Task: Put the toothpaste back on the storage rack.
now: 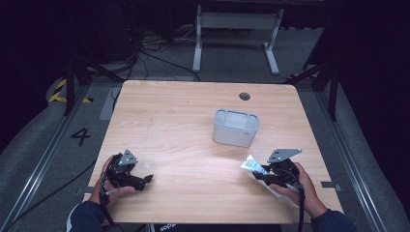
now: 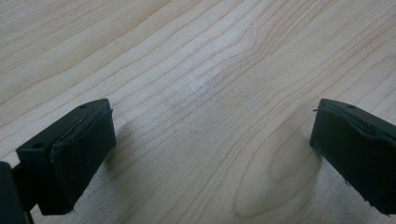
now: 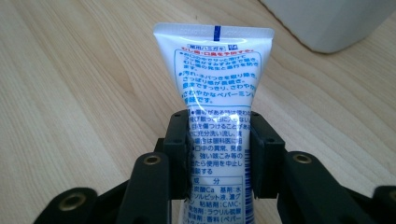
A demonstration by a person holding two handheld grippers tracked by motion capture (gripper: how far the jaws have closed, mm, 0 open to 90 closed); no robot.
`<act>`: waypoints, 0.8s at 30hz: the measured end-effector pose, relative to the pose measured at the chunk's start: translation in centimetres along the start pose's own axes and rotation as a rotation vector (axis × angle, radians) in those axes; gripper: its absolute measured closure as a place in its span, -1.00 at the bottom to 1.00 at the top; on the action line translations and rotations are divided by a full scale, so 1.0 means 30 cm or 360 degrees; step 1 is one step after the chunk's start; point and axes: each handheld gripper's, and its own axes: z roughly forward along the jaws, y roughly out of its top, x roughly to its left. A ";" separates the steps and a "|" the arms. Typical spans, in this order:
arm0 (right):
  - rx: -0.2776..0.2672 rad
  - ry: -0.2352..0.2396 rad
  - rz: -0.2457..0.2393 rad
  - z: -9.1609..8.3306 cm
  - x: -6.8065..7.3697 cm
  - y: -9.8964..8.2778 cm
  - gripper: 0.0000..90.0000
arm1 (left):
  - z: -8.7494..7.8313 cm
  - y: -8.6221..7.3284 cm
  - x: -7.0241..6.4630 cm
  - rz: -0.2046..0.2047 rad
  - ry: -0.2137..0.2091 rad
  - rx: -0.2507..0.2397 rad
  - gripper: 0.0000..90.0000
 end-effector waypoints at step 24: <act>-0.0266 0.0035 -0.0034 -0.072 0.011 0.050 0.47 | 0.000 0.000 0.001 0.0004 0.0002 0.0002 -0.99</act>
